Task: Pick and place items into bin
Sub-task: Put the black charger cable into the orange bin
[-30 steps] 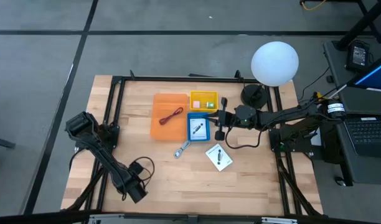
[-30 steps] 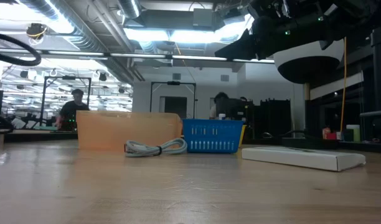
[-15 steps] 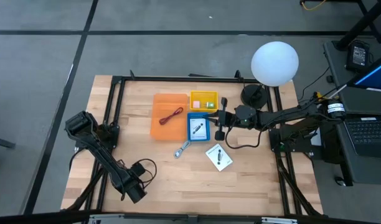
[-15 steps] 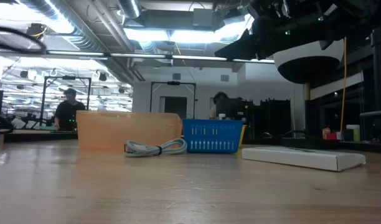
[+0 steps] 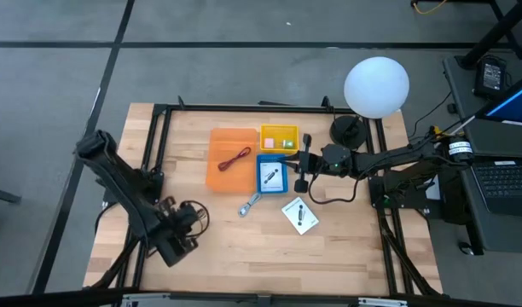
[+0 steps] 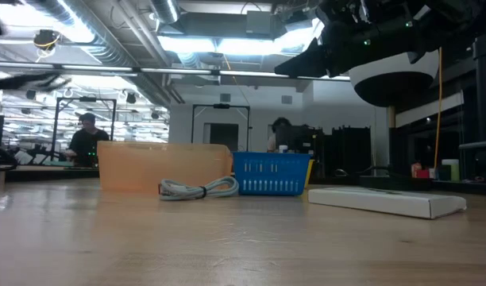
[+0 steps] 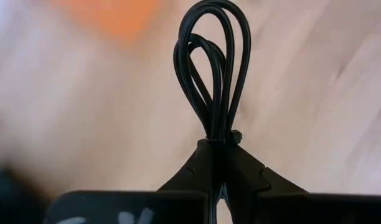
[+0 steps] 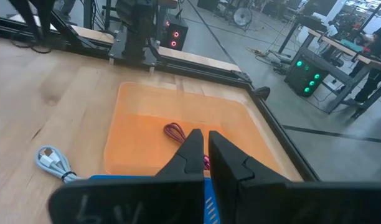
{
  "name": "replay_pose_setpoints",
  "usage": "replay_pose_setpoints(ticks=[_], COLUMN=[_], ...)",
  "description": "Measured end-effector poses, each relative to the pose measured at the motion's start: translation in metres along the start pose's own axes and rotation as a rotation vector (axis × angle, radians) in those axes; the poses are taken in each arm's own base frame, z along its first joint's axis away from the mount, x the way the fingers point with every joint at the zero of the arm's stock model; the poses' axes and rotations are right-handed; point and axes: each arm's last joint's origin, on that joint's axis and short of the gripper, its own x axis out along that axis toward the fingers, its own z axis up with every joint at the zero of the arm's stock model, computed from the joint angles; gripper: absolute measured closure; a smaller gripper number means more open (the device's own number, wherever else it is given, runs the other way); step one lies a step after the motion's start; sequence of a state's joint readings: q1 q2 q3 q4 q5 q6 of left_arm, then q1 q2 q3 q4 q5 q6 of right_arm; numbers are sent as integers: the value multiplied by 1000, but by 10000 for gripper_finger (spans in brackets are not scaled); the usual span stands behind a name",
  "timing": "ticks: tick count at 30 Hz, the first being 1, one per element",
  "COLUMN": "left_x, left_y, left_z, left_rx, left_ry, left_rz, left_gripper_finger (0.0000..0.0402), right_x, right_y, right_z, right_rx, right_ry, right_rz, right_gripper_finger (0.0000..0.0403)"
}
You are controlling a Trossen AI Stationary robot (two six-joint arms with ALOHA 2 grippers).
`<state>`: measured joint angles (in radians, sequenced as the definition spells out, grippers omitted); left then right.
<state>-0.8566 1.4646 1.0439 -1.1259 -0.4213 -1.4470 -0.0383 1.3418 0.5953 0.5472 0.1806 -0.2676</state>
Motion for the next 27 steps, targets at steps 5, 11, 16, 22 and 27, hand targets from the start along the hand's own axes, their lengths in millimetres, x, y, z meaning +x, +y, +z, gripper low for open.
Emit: replay_pose_setpoints(ticks=[5,11,16,22,27], left_x=[-14,-18,-6,18,26], left_y=[10,16,17,9,2], left_z=[11,16,11,5,14], left_rx=[140,198,234,258,333], left_ry=[-253,-367,-411,-475,-514], left_rz=[-2,16,27,-62,-103], left_gripper_finger=[388,388,388,388,388], right_x=[0,0,0,0,0], right_y=[0,1,1,1,0], right_z=[-1,-2,-2,-2,-1], right_rx=[-3,-2,0,0,2], right_ry=[14,20,20,19,13], right_rz=[4,6,6,6,4], right_gripper_finger=[396,396,396,396,396])
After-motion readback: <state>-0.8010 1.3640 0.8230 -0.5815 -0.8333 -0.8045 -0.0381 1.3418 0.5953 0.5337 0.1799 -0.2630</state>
